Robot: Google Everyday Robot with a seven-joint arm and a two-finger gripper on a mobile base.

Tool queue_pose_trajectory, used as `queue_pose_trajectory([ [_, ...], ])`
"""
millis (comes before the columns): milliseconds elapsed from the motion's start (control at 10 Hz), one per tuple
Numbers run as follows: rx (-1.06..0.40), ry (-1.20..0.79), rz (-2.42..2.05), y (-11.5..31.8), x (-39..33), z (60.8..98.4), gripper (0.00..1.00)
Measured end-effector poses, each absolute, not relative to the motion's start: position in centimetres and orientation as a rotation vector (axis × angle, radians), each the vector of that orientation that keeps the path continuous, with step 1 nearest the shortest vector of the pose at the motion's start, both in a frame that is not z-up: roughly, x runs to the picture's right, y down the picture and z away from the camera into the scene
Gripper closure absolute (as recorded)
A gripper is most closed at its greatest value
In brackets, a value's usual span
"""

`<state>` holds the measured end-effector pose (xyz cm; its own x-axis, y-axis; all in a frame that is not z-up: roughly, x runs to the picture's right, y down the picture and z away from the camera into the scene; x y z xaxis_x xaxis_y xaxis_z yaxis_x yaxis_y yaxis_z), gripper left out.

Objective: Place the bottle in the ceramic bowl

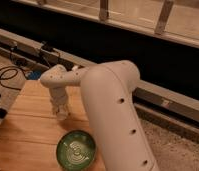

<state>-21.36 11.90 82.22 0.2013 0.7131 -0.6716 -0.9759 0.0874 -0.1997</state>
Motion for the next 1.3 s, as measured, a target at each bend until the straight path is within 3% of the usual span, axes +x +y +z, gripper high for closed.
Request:
queue_pose_trajectory([
  [300,-0.629,0.339,1.341,8.6,-20.0,76.1,1.00],
  [500,-0.580,0.316,1.331,8.5,-17.2,72.6,1.00],
  [800,-0.538,0.332,1.324,11.1,-11.1,69.9,1.00],
  [1300,-0.518,0.396,1.262,19.1,-1.2,66.8,1.00],
])
